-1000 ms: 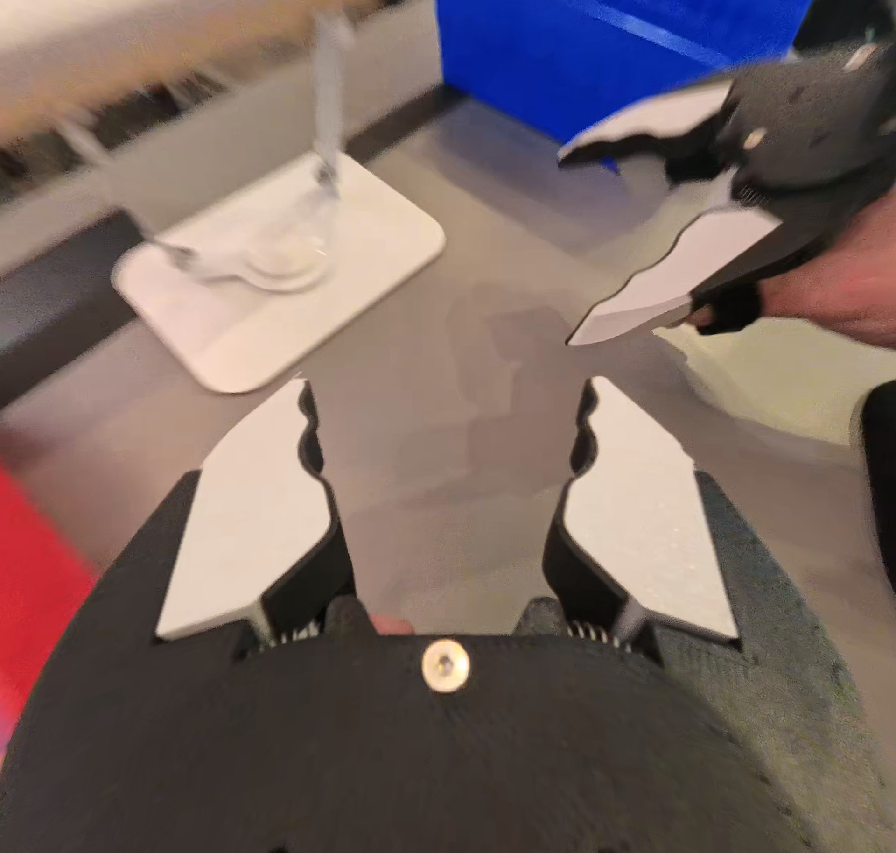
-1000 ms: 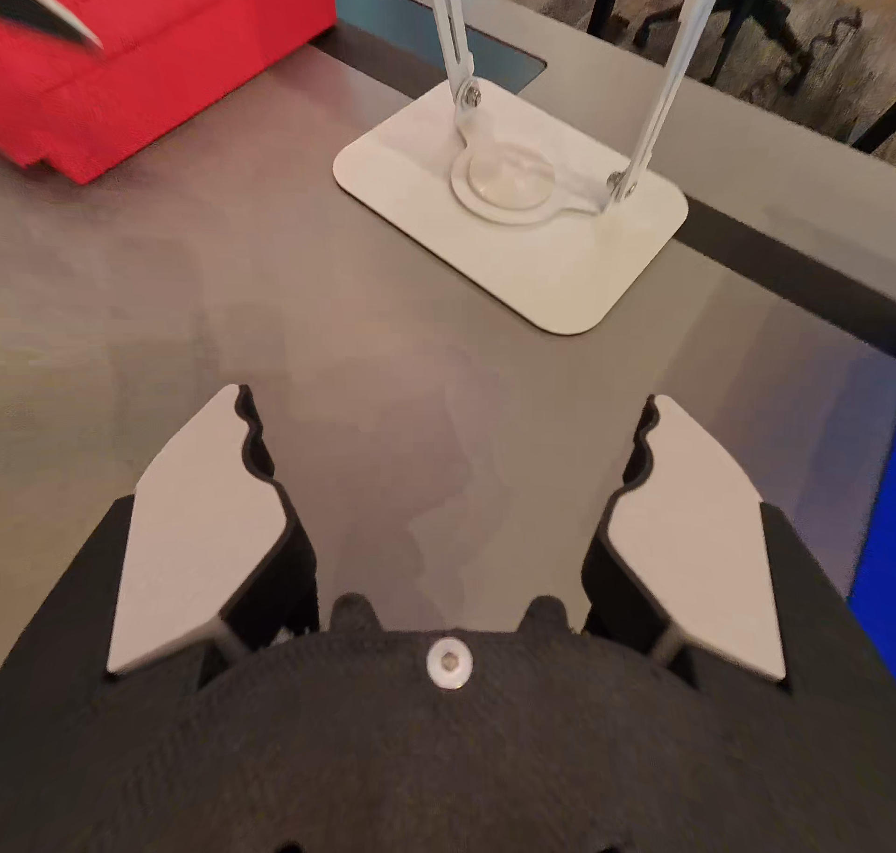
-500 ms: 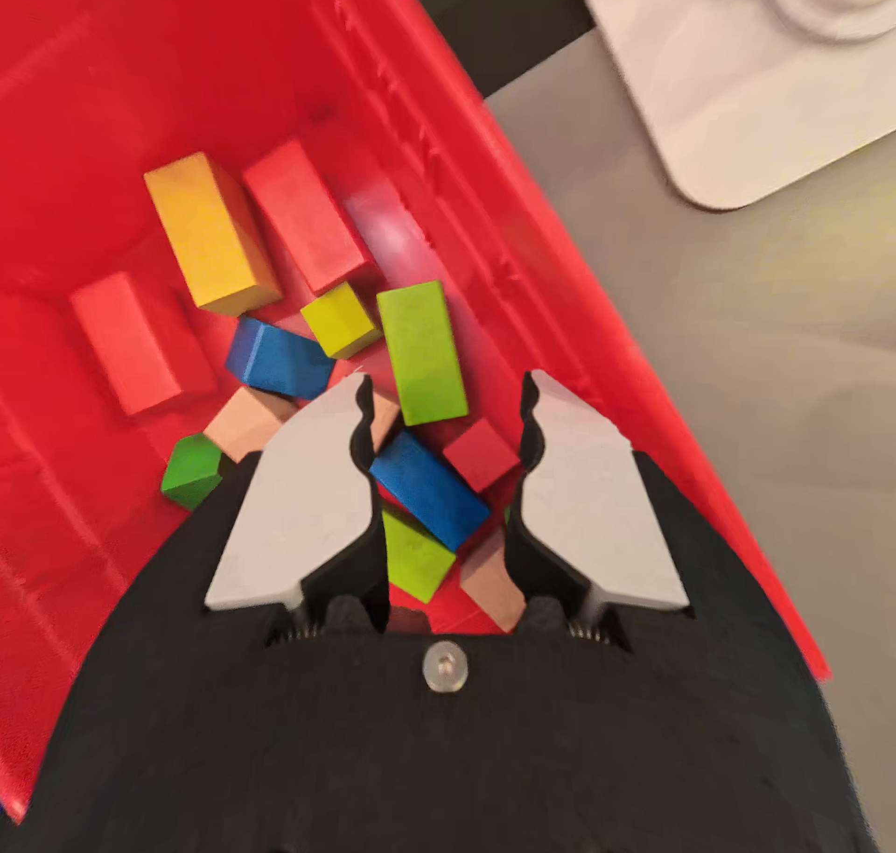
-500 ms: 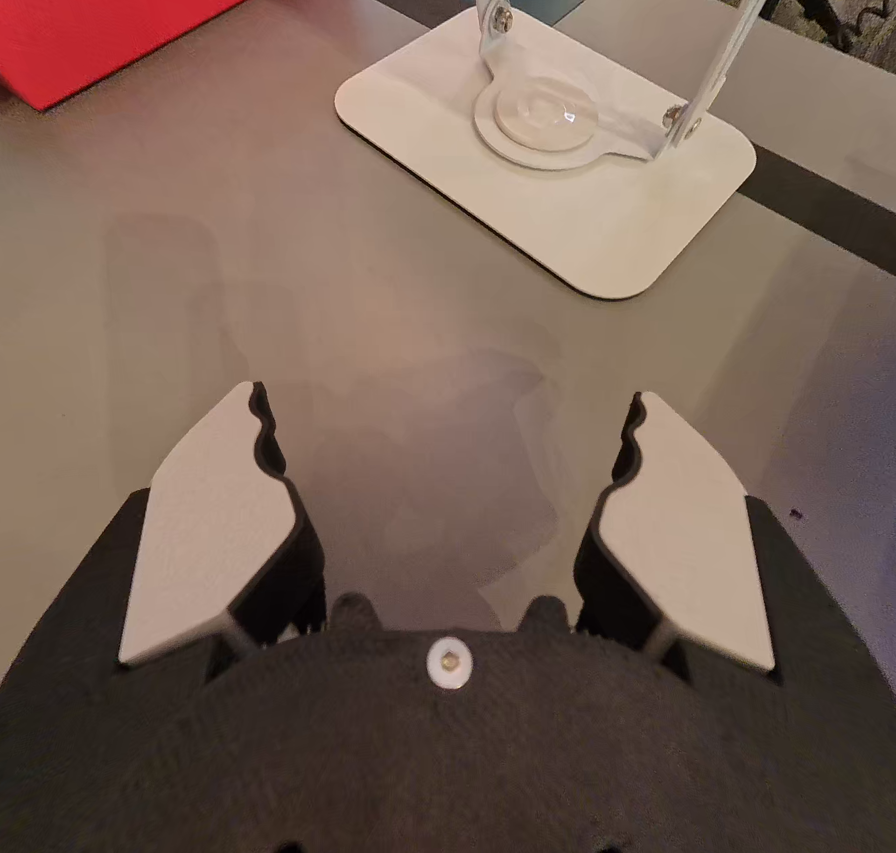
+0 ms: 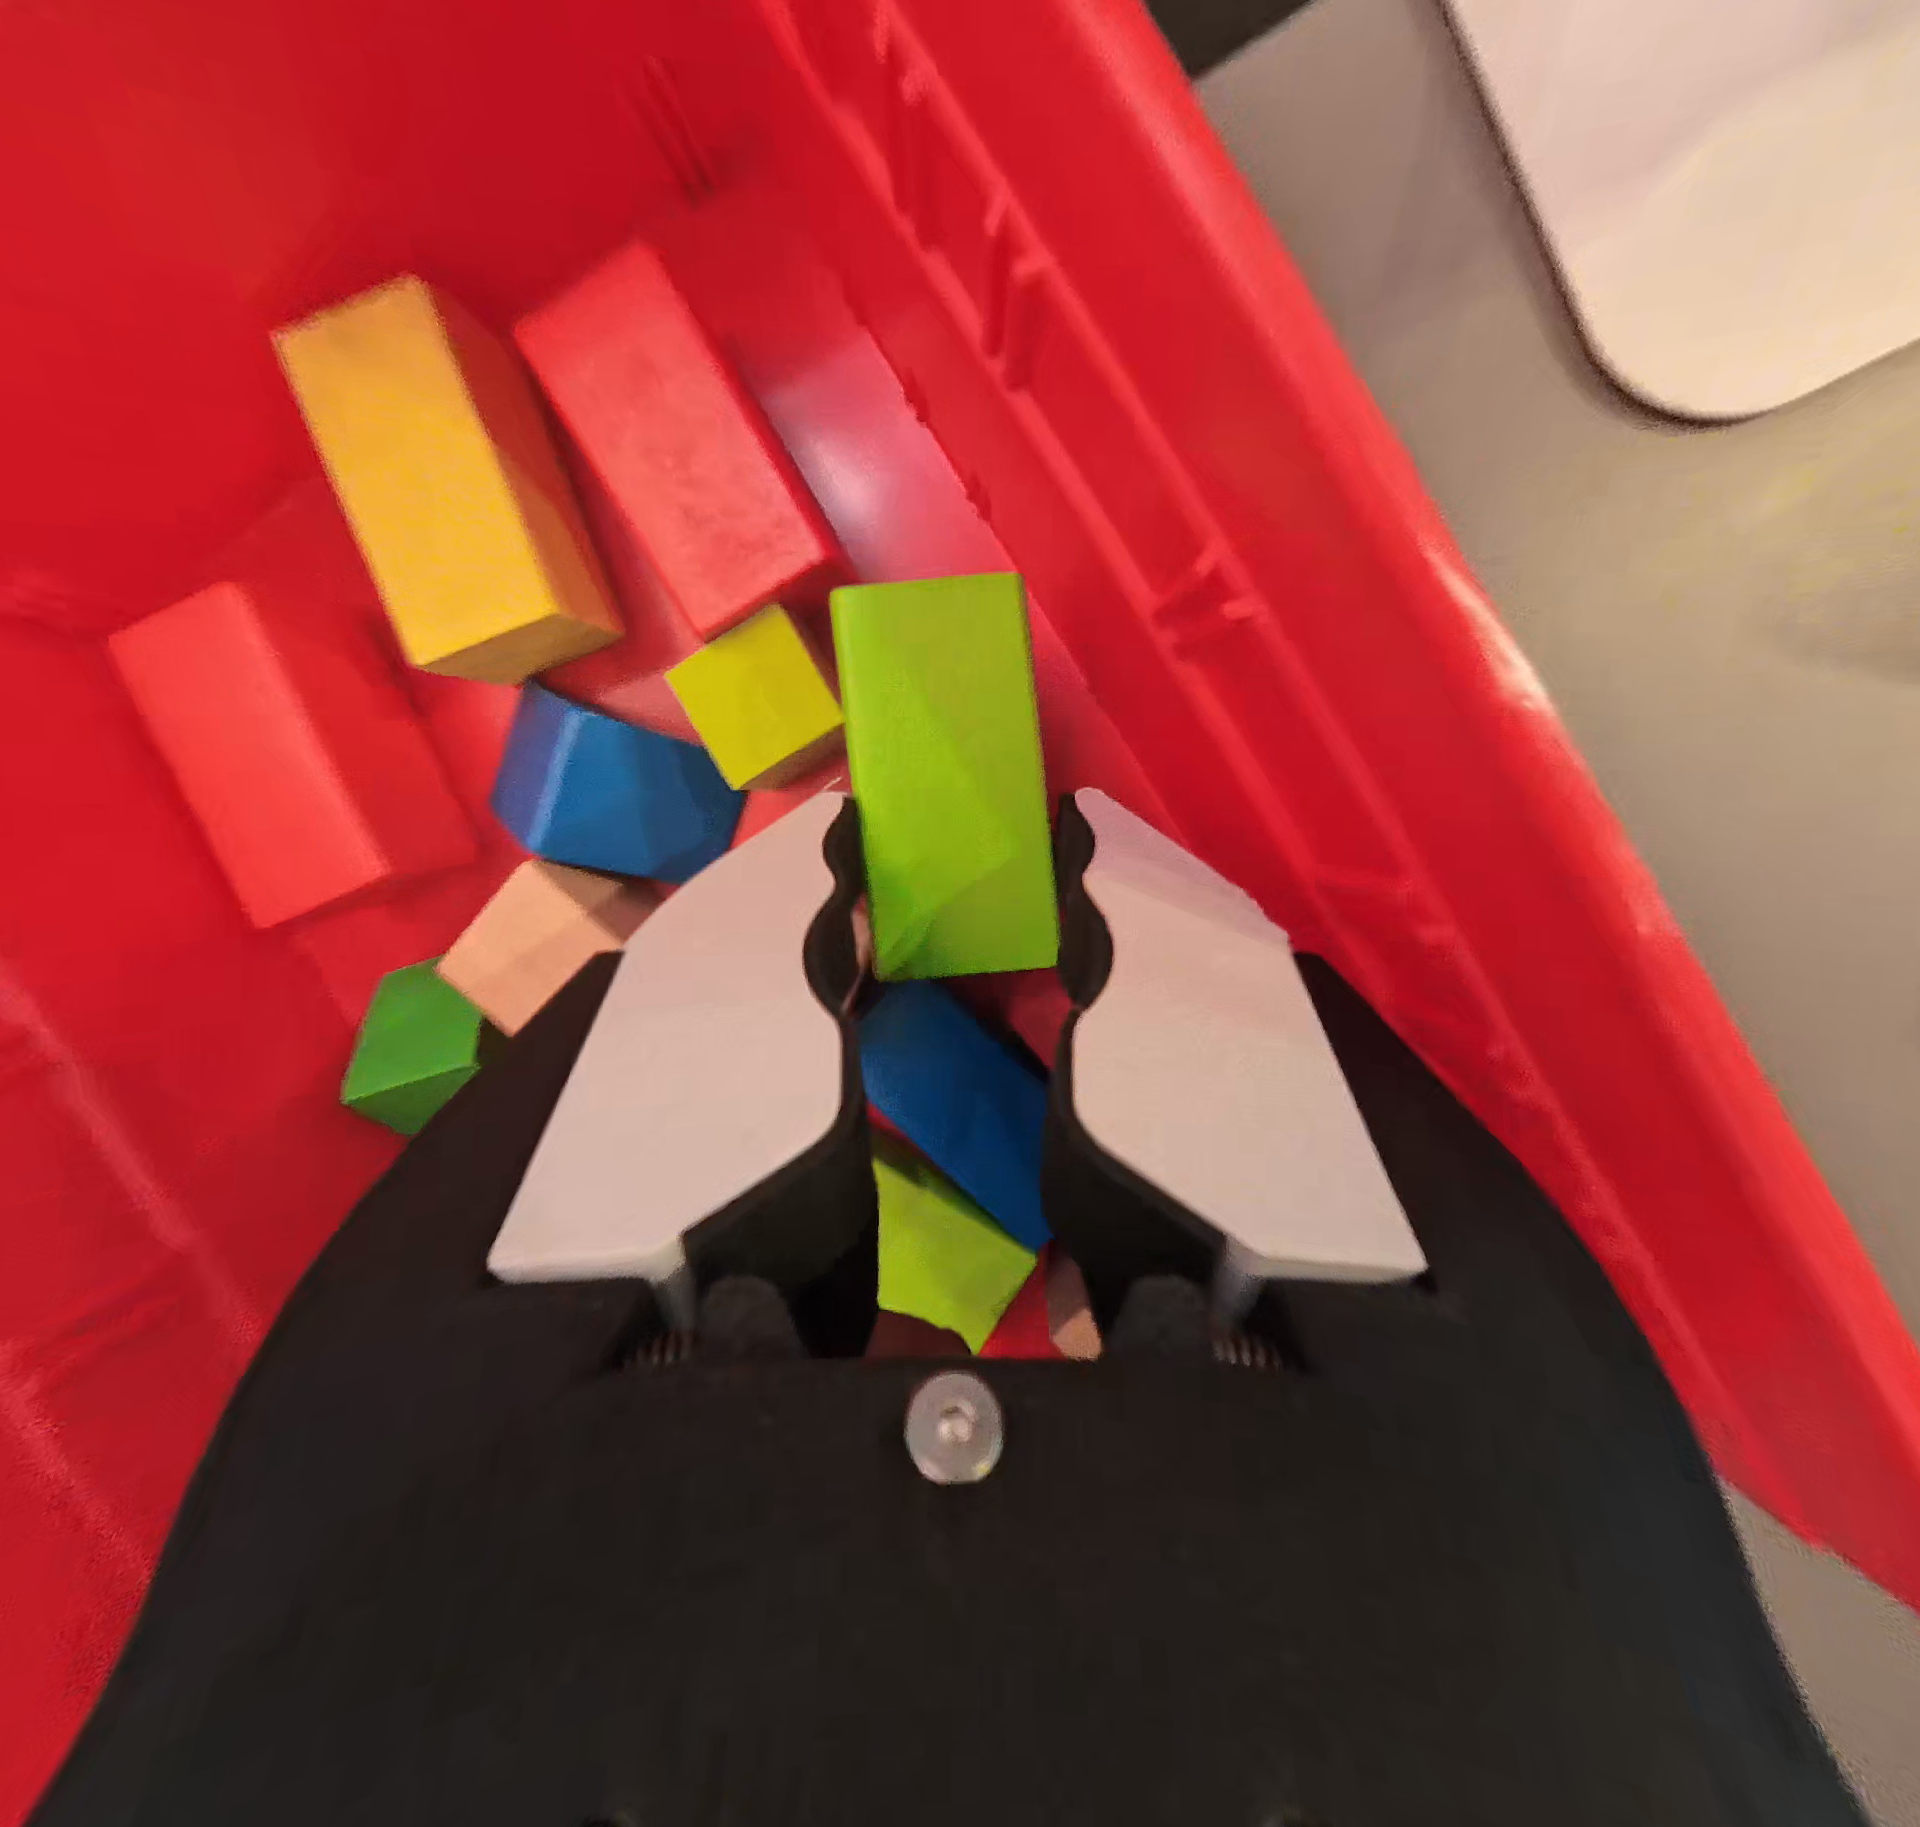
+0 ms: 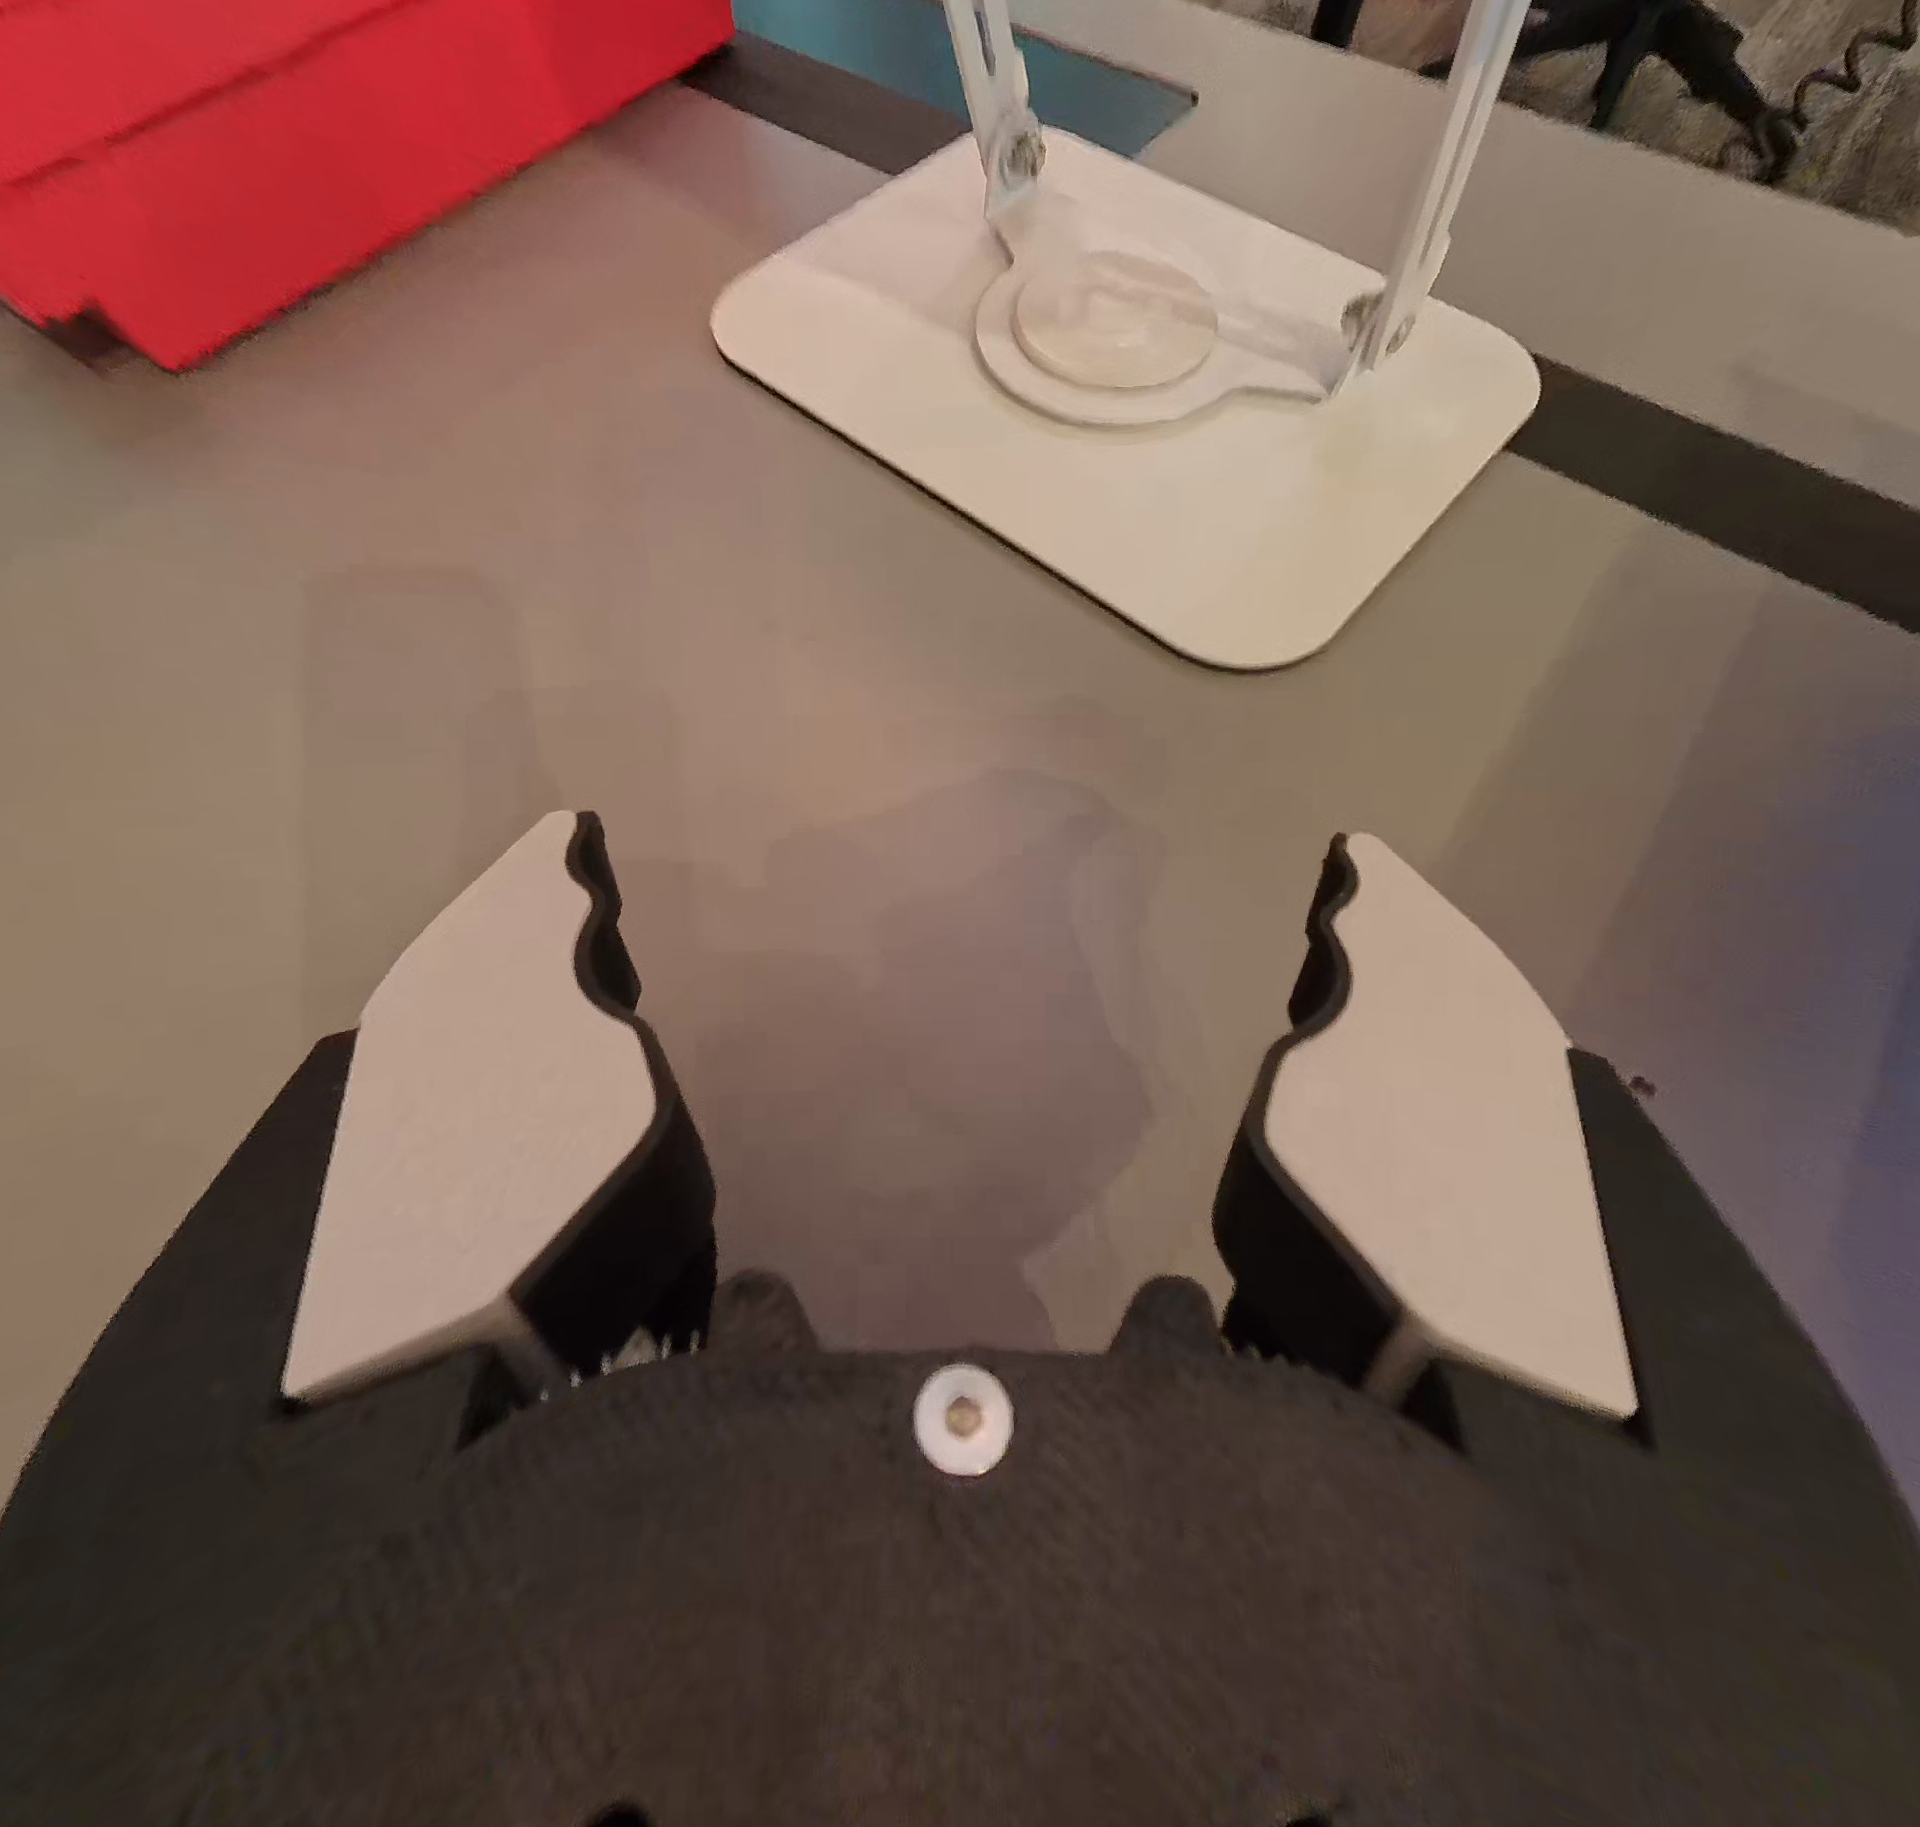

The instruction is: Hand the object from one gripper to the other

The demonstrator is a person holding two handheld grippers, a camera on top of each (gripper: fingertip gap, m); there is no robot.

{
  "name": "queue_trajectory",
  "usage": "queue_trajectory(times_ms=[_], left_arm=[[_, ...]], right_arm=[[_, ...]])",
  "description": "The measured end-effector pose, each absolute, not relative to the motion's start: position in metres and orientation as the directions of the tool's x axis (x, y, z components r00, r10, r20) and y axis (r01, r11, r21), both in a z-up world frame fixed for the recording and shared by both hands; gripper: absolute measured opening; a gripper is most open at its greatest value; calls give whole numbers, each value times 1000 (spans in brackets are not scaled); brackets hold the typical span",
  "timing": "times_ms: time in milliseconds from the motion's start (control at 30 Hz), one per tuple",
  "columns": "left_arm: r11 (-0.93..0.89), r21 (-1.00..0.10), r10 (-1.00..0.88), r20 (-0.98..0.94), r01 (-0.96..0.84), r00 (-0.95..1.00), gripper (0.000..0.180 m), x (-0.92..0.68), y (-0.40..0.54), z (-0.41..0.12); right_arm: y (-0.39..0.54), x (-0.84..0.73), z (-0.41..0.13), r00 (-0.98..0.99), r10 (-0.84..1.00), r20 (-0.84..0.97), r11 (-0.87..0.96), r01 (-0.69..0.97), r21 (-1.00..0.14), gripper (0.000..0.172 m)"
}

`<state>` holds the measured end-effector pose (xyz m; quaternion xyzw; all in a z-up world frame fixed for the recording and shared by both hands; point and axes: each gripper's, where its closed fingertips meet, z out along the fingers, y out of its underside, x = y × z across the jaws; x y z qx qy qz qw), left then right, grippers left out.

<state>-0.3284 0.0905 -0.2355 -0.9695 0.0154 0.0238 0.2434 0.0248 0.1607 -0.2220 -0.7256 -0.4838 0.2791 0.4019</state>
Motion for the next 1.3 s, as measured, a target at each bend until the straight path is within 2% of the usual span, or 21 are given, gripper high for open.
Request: queue_trajectory(times_ms=[167, 200, 267, 400, 533, 633, 700, 800, 1000, 1167, 1233, 1300], left_arm=[[-704, -709, -53, -17, -49, 998, 36, -310, 79, -160], [-642, -765, -108, 28, -48, 994, 35, -294, 77, -139], [-490, -868, -238, 46, -79, 970, 36, -256, 71, -95], [-261, -964, -506, 92, -50, 858, 36, -172, 51, -41], [-172, -984, -674, 146, 39, 725, 35, -117, 31, -23], [-162, -982, -739, 182, 91, 648, 35, -95, 22, -23], [-154, -980, -760, 201, 129, 619, 35, -88, 19, -23], [-162, -971, -782, 234, 174, 578, 35, -82, 18, -24], [-177, -960, -812, 266, 215, 519, 35, -68, 20, -25], [-194, -953, -848, 282, 233, 448, 39, -46, 25, -17], [-190, -960, -836, 268, 205, 479, 58, -42, 32, -17], [-163, -972, -812, 229, 169, 537, 54, -49, 39, -19]], right_arm=[[130, 8, -148, 242, 966, -94, -167, 301, -939, 90], [117, -1, -130, 183, 975, -126, -172, 259, -951, 85], [89, -24, -94, 52, 982, -180, -186, 181, -966, 83], [53, -65, -41, -160, 962, -220, -214, 53, -975, 81], [38, -89, -12, -315, 903, -291, -321, -46, -946, 73], [32, -99, -8, -351, 886, -302, -337, -42, -941, 65], [24, -101, -7, -390, 874, -292, -332, -39, -942, 45], [19, -100, -8, -428, 852, -300, -348, -35, -937, 35], [22, -86, -8, -471, 804, -362, -412, -3, -911, 32], [30, -63, 1, -461, 819, -341, -396, -25, -918, 32], [47, -48, 8, -401, 856, -327, -373, -40, -927, 32], [85, -24, 13, -258, 915, -311, -330, -30, -944, 32]])
